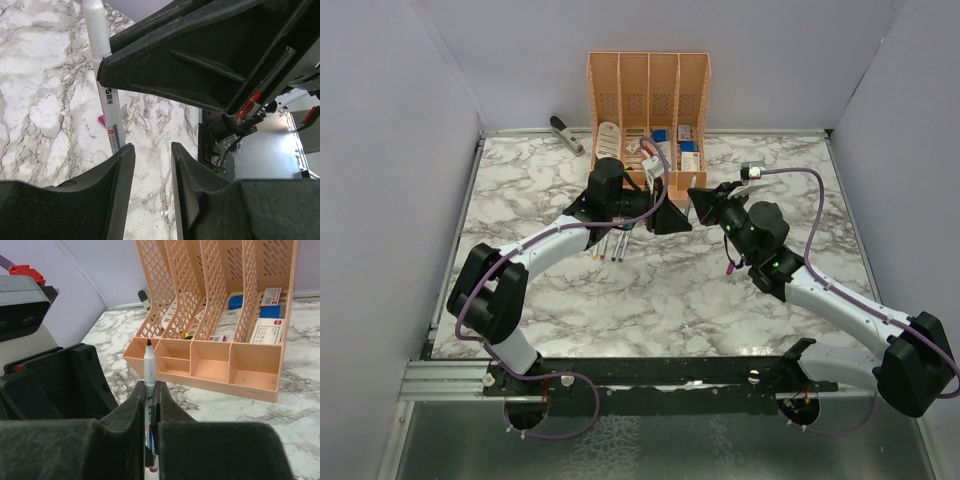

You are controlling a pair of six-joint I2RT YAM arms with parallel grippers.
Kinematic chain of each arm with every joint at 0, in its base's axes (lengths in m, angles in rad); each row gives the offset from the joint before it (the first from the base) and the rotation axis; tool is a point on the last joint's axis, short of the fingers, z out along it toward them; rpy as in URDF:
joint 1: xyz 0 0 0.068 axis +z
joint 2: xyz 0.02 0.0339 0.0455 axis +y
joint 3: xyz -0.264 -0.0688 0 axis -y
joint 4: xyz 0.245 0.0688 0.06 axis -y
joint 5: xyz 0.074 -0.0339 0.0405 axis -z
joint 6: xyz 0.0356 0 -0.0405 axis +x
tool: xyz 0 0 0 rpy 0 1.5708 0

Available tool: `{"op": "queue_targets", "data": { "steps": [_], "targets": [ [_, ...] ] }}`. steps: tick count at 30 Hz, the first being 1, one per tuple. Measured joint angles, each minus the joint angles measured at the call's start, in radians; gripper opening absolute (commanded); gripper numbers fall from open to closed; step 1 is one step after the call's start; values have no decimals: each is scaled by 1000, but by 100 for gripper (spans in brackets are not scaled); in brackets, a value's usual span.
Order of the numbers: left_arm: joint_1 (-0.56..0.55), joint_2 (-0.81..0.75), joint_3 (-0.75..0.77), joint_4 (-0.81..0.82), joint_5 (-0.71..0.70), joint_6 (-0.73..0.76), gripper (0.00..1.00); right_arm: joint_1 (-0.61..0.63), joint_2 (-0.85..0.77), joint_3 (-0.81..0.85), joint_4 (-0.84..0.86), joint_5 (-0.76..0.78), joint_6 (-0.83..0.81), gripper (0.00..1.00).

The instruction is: Insert the pens into the pen caps

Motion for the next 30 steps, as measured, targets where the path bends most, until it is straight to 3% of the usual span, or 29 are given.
{"op": "queue_targets", "data": {
  "steps": [13,22,30],
  "targets": [
    [-6,-32,-17,8,-6,10,38,0,-51,0,-30,-14,13,1],
    [-6,-154,-19,-38,-98,78,39,0,-58,6,-114,-3,-6,1],
    [-6,-155,-2,-125,-160,143,40,0,-79,8,-148,-5,-12,1]
  ]
}}
